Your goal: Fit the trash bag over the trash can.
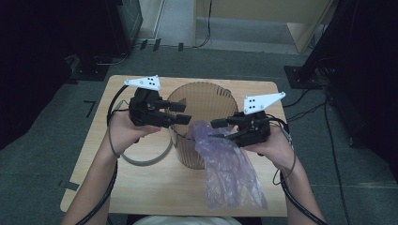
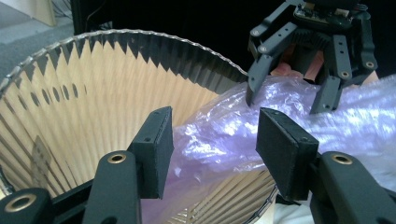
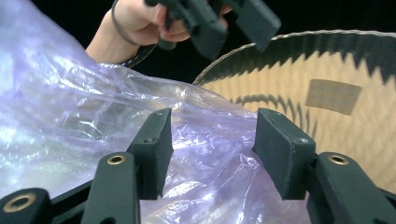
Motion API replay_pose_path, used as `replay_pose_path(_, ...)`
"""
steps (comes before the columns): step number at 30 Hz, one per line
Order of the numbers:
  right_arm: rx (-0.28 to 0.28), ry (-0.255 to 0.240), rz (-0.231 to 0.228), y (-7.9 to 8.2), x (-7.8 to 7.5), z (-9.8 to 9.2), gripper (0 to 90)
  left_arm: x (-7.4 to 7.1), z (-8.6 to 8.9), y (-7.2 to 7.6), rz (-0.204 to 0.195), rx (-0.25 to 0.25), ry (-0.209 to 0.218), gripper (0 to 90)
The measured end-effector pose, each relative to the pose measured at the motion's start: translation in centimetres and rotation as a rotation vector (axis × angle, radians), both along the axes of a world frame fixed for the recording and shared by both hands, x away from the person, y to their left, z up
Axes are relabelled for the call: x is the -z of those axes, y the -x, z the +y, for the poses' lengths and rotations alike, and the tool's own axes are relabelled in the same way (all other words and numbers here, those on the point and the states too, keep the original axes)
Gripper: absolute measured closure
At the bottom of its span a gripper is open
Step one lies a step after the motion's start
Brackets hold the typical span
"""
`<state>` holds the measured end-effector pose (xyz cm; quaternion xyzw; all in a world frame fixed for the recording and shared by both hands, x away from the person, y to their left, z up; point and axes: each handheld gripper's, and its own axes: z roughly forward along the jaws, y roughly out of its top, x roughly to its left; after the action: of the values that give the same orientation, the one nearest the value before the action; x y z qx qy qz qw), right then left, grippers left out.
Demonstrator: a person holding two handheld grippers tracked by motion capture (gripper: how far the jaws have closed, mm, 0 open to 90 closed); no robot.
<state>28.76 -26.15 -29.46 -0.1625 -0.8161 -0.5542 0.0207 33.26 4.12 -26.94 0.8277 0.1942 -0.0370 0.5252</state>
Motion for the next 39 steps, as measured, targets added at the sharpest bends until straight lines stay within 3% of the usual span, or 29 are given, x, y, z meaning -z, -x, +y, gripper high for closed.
replay_pose_path(4,-0.036,0.025,-0.015,0.3,0.1,0.4,55.5,0.0,0.1,0.0,-0.004,-0.001,0.003,45.4)
replay_pose_path(10,-0.053,0.071,0.045,0.1,0.6,0.9,66.1,0.0,-0.1,0.2,0.001,0.000,-0.003,45.6)
replay_pose_path(13,-0.051,0.078,0.064,0.0,0.7,0.9,74.0,0.0,-0.1,0.3,-0.002,0.008,-0.005,45.6)
replay_pose_path(18,-0.031,0.064,0.134,-0.2,0.5,0.7,80.3,-0.1,-0.1,0.4,-0.008,0.009,-0.002,45.4)
replay_pose_path(21,-0.032,0.056,0.117,-0.1,-0.1,0.5,87.6,-0.2,0.0,0.5,-0.014,0.009,0.006,45.4)
replay_pose_path(27,0.000,0.027,0.097,0.0,-1.1,0.3,88.6,-0.4,0.0,0.7,-0.038,0.008,0.014,45.0)
replay_pose_path(39,0.097,-0.053,0.074,-1.9,-2.5,-0.5,88.6,-0.4,0.5,0.6,-0.056,-0.018,0.042,44.7)
